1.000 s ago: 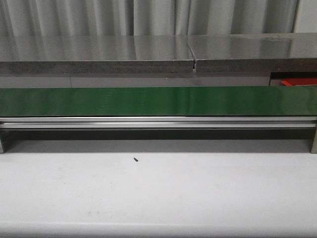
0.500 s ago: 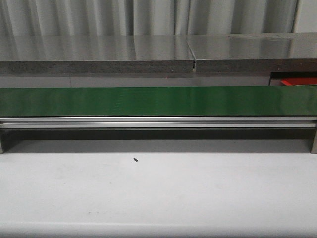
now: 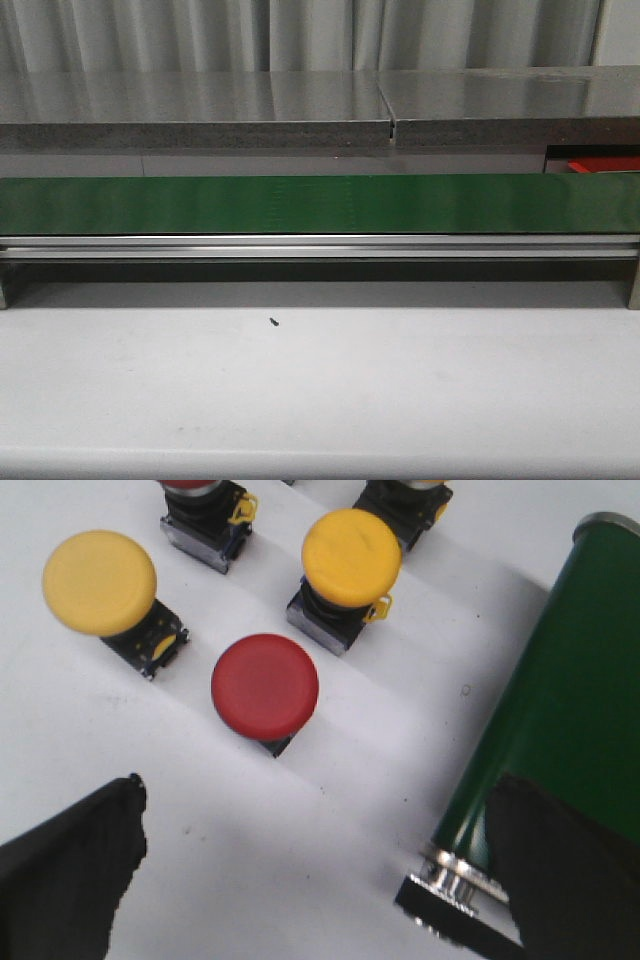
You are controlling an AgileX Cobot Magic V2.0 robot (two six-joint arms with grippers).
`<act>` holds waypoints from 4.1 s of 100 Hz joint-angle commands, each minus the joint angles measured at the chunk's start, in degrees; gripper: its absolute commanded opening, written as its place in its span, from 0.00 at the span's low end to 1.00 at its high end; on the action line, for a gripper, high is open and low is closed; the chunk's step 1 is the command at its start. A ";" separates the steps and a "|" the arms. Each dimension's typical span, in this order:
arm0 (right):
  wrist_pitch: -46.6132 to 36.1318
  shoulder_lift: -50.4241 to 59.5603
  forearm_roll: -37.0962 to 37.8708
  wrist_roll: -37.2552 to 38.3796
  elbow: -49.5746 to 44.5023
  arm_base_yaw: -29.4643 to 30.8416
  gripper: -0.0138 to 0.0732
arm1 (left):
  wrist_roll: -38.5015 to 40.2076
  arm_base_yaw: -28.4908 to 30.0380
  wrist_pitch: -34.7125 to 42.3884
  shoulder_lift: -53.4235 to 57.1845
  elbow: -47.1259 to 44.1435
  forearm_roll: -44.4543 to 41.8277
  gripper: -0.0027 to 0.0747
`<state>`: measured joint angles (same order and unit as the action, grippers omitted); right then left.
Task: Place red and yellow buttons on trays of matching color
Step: 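Move the left gripper toward another red push-button on the table, then close the left gripper around the red push-button, then lower the red button onto the belt and open the left gripper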
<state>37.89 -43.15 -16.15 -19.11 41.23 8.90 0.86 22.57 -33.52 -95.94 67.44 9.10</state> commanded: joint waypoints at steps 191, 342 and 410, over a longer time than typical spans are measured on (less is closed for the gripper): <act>-3.37 0.36 -1.00 -0.54 1.47 -0.01 0.02 | 0.79 0.08 -0.53 -13.67 13.77 0.26 0.24; -3.37 0.36 -1.00 -0.54 1.47 -0.01 0.02 | 0.01 -13.68 -5.12 -6.89 17.87 4.74 0.17; -3.37 0.36 -1.00 -0.54 1.47 -0.01 0.02 | -0.12 -13.54 -5.38 -1.31 18.84 5.68 0.90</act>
<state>37.99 -43.15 -16.15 -19.14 41.23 8.90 0.73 9.06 -41.15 -102.17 83.85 13.97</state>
